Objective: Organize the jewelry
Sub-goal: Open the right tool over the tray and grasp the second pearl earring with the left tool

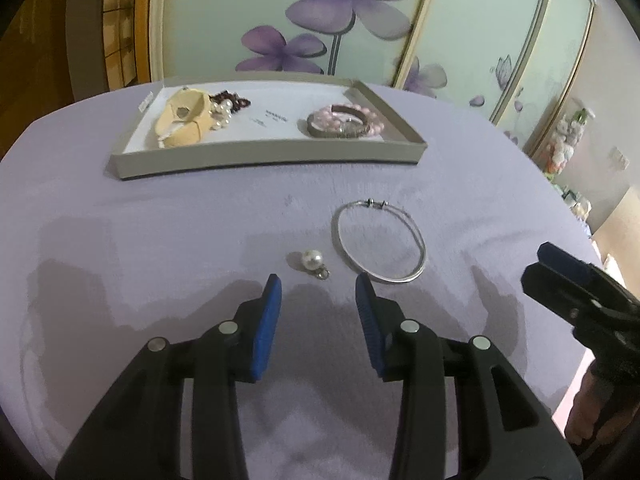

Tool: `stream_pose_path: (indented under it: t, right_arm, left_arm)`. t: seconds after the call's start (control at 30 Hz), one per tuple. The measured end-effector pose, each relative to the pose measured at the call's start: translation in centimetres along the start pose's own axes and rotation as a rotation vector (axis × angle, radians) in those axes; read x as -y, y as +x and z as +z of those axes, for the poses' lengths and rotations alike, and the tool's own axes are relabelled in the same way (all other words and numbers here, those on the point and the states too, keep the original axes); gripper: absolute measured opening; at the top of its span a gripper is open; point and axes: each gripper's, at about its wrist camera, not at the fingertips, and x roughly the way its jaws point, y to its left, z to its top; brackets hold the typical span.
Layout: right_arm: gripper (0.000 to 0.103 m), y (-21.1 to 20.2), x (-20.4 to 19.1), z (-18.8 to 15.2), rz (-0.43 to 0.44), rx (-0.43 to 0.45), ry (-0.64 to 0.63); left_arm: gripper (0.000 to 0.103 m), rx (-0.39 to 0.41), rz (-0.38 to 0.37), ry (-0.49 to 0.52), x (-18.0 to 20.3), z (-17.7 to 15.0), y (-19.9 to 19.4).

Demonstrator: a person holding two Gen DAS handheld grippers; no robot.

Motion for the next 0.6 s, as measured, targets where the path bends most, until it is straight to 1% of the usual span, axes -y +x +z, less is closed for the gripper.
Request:
stream_pose_path:
  t: [0.23,0.37,0.43,0.6]
  right_arm:
    - [0.08,0.4,-0.2,0.1,0.008,-0.006,-0.003]
    - [0.08,0.5,-0.4,0.2,0.012,-0.01,-0.01]
    - [0.08,0.6,-0.5,0.2,0.015,-0.012,-0.01]
    - [0.08,0.7,-1.0,0.2,0.027,-0.016,-0.023]
  left_arm:
    - [0.028,-0.009,0.035,-0.004,0.6,1.0,1.3]
    - [0.021,-0.008,0.052,0.015,1.2,1.1,1.5]
    - [0.014,-0.01,0.055,0.015,1.3,1.2,1.7]
    - [0.011,-0.009,0.061,0.005,1.1,1.4,1.7]
